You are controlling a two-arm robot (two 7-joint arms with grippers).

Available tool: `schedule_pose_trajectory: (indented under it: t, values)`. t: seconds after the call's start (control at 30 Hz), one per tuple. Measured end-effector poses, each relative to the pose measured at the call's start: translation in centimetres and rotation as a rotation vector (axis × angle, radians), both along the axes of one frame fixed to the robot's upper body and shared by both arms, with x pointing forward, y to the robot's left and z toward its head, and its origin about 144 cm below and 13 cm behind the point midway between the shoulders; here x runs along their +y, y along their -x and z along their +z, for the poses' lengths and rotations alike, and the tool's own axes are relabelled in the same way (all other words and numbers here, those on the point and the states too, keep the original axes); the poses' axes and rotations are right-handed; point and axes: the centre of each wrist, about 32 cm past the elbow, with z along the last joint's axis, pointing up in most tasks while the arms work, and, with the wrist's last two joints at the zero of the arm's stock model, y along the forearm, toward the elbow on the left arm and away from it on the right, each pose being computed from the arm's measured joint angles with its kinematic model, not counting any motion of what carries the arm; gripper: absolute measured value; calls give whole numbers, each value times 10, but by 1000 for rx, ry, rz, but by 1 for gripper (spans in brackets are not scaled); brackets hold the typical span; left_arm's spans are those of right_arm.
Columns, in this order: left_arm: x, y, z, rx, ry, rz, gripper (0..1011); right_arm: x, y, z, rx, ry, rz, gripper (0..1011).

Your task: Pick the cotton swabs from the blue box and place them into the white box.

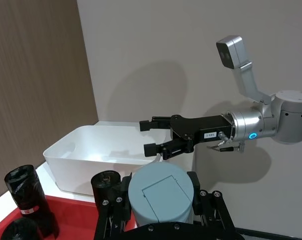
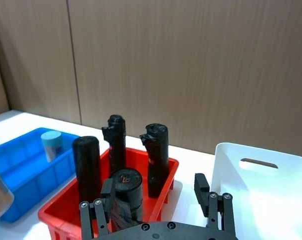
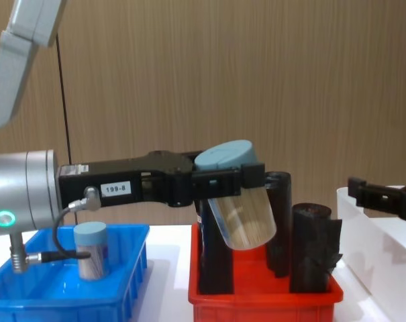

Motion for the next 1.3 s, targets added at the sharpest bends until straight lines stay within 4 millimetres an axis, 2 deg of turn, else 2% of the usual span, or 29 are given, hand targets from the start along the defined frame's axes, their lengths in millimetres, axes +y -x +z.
schedule_pose_trajectory:
  t: [0.57,1.0,1.3]
  values:
    - [1,1,1,-4,1,2,663,-25,-14,14,69,104,196,1002]
    - [1,1,1,-5,0,3,663,-49,-34,30,133,154,390,1002]
    - [1,1,1,-5,0,3,663,-51,-45,39,142,168,460,1002]
